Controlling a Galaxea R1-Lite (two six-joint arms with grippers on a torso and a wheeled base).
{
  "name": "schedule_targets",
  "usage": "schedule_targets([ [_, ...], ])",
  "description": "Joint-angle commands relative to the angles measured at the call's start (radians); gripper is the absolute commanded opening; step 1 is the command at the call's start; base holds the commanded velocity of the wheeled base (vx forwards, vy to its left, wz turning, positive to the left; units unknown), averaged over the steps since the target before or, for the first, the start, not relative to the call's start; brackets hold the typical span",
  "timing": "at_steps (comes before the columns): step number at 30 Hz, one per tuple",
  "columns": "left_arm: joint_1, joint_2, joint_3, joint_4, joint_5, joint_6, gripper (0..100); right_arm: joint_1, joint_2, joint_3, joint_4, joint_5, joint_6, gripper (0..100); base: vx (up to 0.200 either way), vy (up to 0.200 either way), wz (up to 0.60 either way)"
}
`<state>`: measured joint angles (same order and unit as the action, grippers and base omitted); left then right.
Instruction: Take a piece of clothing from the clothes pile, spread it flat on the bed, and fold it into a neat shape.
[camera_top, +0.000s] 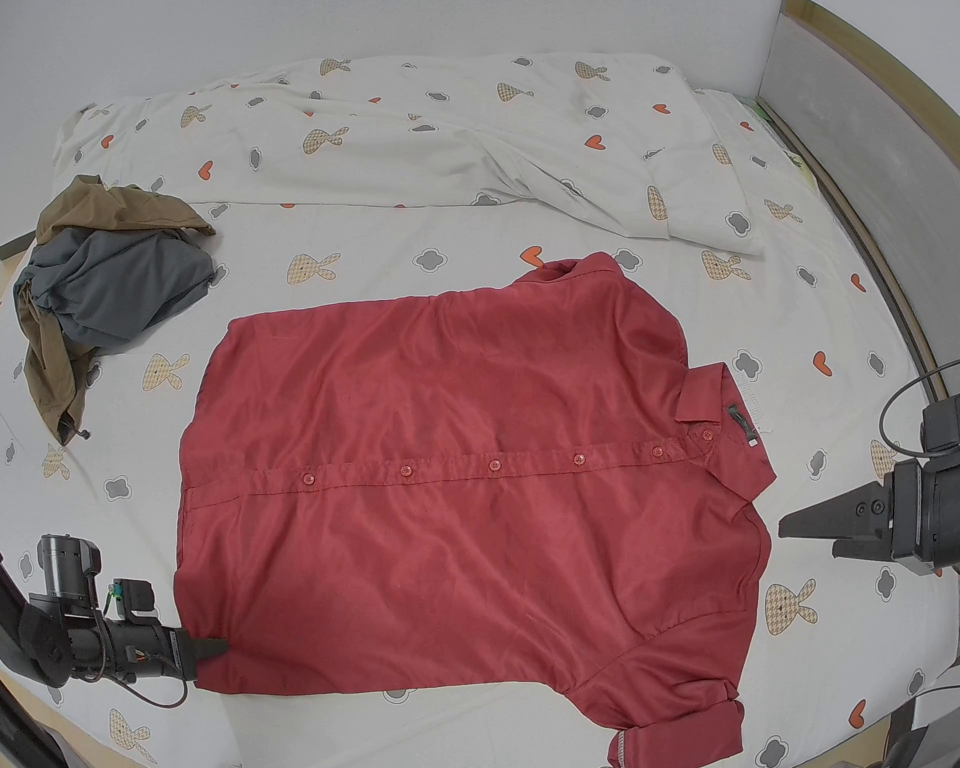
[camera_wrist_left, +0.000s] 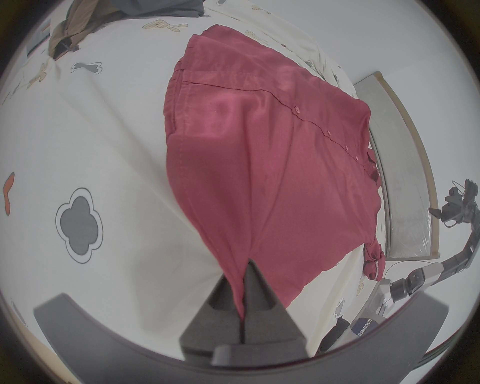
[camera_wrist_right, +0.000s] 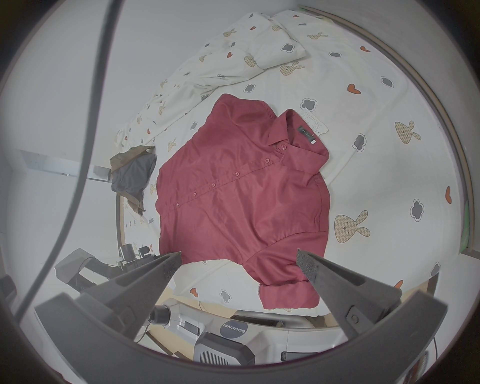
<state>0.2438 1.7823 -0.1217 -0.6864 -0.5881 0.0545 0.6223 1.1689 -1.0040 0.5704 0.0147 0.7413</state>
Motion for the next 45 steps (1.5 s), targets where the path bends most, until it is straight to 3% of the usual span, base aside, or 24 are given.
schedule_targets([
  [1, 0.014, -0.017, 0.011, 0.013, 0.008, 0.001, 0, 0.000, 0.006, 0.001, 0.000, 0.001, 0.000, 100, 0.000, 0.000, 0.00],
  [6, 0.014, -0.018, -0.013, 0.073, 0.037, 0.002, 0, 0.000, 0.011, 0.002, 0.000, 0.001, 0.000, 100, 0.000, 0.000, 0.00],
  [13, 0.011, -0.018, -0.067, 0.172, 0.146, 0.001, 0, 0.000, 0.021, 0.004, 0.000, 0.001, 0.000, 100, 0.000, 0.000, 0.00],
  [21, 0.006, -0.054, -0.069, 0.177, 0.151, -0.002, 0, 0.000, 0.021, 0.012, 0.000, 0.001, 0.000, 100, 0.000, 0.000, 0.00],
  [22, 0.005, -0.055, -0.067, 0.177, 0.151, -0.001, 100, 0.000, 0.021, 0.012, 0.000, 0.001, 0.000, 100, 0.000, 0.000, 0.00],
  [31, 0.015, -0.075, -0.065, 0.169, 0.143, -0.004, 100, -0.016, 0.023, 0.022, 0.000, 0.001, -0.005, 100, 0.000, 0.000, 0.00],
  [39, 0.207, -0.101, -0.069, 0.176, 0.143, 0.016, 100, -0.108, 0.044, 0.025, 0.000, 0.001, -0.056, 100, 0.000, 0.000, 0.00],
  [45, 0.351, -0.083, -0.065, 0.177, 0.140, 0.131, 100, -0.205, 0.084, 0.027, -0.001, 0.014, -0.105, 100, 0.000, 0.000, 0.00],
])
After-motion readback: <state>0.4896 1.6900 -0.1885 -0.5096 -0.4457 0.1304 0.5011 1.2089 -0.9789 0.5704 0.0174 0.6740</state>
